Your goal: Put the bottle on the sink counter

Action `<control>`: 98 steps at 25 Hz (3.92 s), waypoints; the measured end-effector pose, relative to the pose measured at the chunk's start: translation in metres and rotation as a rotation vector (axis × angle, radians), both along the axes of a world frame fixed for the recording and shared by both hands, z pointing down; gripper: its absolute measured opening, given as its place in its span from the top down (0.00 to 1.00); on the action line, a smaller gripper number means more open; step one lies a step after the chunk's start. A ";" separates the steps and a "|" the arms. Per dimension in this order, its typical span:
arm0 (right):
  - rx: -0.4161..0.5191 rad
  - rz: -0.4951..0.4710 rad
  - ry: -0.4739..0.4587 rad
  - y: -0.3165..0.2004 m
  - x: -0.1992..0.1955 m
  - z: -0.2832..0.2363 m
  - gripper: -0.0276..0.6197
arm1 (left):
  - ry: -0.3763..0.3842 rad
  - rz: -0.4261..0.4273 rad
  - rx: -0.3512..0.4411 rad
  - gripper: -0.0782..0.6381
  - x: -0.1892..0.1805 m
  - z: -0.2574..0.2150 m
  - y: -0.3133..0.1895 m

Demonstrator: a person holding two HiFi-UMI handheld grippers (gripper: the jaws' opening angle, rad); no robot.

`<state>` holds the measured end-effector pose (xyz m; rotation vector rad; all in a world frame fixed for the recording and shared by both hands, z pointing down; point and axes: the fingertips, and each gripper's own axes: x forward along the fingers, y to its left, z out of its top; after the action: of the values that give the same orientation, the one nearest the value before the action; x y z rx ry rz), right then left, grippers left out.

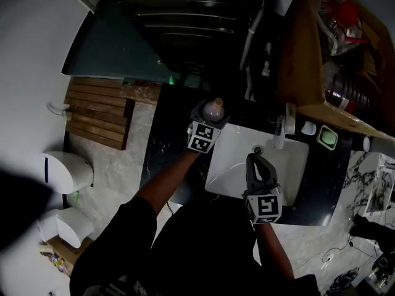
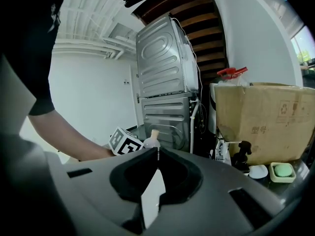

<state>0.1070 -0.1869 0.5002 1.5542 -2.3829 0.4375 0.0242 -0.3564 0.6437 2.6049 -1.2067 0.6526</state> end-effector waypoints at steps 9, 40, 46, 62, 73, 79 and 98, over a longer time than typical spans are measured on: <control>0.007 0.004 -0.030 -0.025 0.014 0.004 0.90 | -0.022 -0.030 -0.108 0.32 0.000 0.026 -0.007; 0.022 -0.124 -0.092 -0.122 -0.021 0.024 0.90 | -0.176 0.140 -0.228 0.32 0.008 0.051 0.009; -0.012 -0.111 -0.128 -0.130 -0.021 0.040 0.90 | -0.184 0.169 -0.225 0.32 0.010 0.053 0.011; -0.024 -0.096 -0.140 -0.133 -0.018 0.052 0.90 | -0.202 0.207 -0.280 0.32 -0.002 0.057 0.007; -0.038 -0.141 -0.158 -0.139 -0.031 0.065 0.90 | -0.203 0.235 -0.277 0.32 -0.002 0.056 0.008; -0.060 -0.146 -0.152 -0.138 -0.029 0.077 0.90 | -0.220 0.258 -0.269 0.32 -0.003 0.057 0.009; 0.000 -0.345 -0.166 -0.147 -0.074 0.079 0.89 | -0.213 0.269 -0.272 0.32 -0.003 0.056 0.010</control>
<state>0.0325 -0.3343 0.5796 1.1098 -2.7056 0.5055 0.0211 -0.3463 0.7000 2.5313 -0.7544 1.0859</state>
